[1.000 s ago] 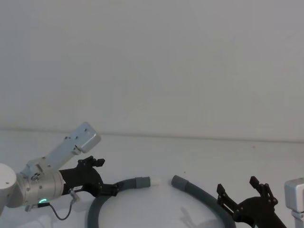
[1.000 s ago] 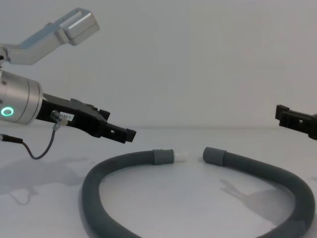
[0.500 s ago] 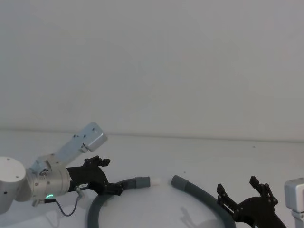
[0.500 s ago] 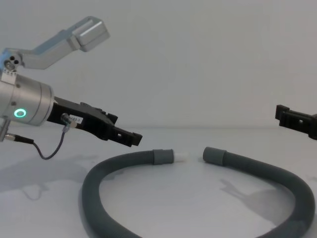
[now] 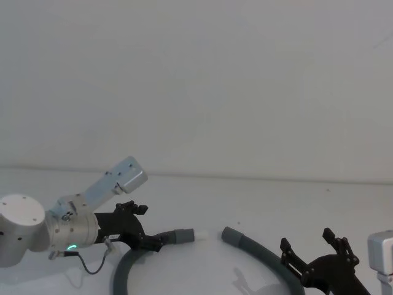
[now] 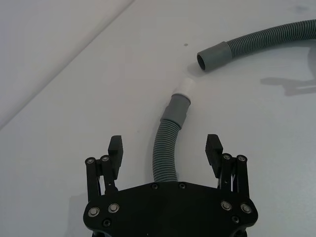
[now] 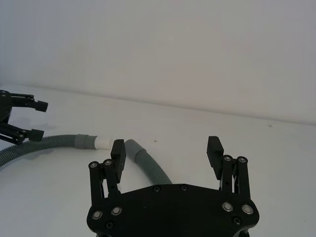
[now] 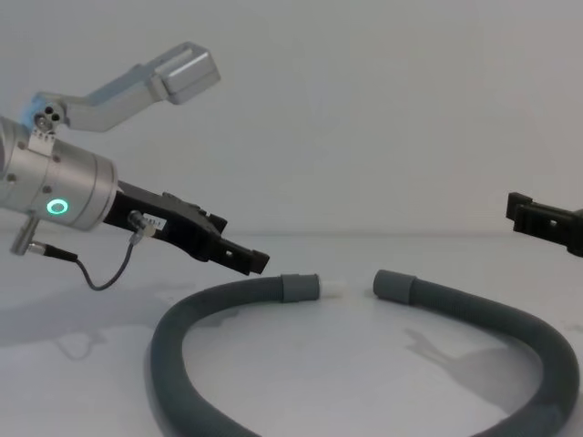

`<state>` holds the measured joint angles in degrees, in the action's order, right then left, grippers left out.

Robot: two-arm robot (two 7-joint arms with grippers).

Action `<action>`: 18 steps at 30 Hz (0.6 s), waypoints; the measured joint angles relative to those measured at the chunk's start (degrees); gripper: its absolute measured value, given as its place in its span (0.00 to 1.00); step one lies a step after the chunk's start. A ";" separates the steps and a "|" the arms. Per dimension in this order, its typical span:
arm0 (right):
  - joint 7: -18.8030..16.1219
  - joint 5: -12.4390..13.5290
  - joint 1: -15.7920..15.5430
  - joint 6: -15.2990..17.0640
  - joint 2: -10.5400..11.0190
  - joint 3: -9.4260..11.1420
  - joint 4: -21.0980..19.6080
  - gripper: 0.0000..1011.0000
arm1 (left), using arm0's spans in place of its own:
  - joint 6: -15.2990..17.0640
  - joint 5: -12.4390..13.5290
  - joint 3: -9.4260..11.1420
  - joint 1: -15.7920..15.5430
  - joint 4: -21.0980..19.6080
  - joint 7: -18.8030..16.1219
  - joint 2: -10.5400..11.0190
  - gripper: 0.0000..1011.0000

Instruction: Use both hands to pick up one end of the pipe from the table, align the ends, and insert them.

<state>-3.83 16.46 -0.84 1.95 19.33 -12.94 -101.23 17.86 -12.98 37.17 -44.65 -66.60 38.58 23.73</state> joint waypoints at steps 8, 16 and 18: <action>0.00 0.00 0.00 0.00 0.00 0.00 0.00 0.99 | -1.64 0.68 1.10 -2.65 4.97 1.92 -2.14 0.99; 0.00 0.00 0.00 -0.01 0.00 0.00 0.00 0.99 | -3.76 0.99 1.87 -5.03 10.14 3.65 -4.54 0.99; 0.00 0.00 0.00 0.00 0.00 0.00 0.00 0.99 | -4.14 1.04 1.99 -5.47 11.20 4.00 -5.03 0.99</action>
<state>-3.82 16.46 -0.84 1.95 19.33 -12.94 -101.23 13.72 -11.94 39.16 -50.13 -55.40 42.58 18.70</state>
